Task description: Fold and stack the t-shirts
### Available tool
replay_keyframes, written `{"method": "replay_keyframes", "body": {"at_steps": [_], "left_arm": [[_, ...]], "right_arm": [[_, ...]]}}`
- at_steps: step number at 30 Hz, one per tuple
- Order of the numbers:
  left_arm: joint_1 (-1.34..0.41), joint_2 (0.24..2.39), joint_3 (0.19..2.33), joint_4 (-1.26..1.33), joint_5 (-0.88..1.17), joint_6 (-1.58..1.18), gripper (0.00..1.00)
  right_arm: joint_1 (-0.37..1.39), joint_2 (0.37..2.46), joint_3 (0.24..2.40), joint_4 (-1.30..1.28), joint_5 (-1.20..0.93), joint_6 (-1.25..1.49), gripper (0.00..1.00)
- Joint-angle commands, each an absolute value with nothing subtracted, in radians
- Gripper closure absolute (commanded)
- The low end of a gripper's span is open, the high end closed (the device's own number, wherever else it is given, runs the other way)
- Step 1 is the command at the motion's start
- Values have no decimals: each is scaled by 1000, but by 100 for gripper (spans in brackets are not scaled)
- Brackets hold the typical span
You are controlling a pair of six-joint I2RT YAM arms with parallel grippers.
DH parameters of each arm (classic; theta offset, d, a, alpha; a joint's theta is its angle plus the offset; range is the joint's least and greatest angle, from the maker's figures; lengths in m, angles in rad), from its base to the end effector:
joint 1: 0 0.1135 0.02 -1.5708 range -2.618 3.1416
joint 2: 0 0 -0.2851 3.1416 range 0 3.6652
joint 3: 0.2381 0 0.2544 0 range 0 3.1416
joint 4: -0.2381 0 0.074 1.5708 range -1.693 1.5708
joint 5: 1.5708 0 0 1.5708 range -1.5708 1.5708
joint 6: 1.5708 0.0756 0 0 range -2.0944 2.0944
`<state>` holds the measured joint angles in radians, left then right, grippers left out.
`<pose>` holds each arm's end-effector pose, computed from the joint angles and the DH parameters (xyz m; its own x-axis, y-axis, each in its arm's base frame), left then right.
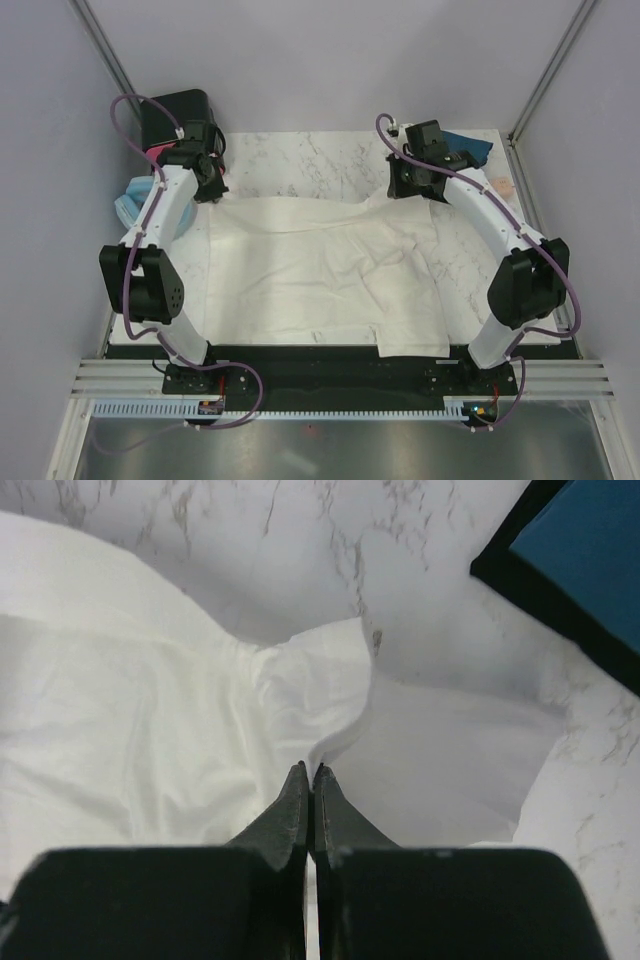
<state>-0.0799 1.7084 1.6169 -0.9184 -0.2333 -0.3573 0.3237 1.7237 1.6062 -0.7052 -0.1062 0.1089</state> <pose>0.3894 -0.0136 0.3081 -0.7751 -0.2793 -0.5668 -0.3373 0.9414 -0.0026 0.3932 0.1404 0.3165 -0.7326 -0.1318 -0.6678 -0.3068 0.9397 0.1512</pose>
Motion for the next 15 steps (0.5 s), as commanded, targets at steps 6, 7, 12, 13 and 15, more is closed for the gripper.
{"method": "replay_keyframes", "body": {"at_steps": [6,7,12,13,15], "left_arm": [[-74,1617,1532,-881,-233,-350,98],[-74,1615,1551,-870,-241,-356,98],[-74,1673,1641,-822,-267,-365,98],[-74,1690,1678,-815,-278,-361,98],[-72,1747,1718,-815,-310,-359,98]], "right_arm": [[362,1605,1502,-733,-53,164,100],[362,1612,1505,-726,-38,167,100],[361,1707,1635,-696,38,157,100],[356,1727,1666,-696,76,152,100],[353,1788,1751,-696,116,126,100]]}}
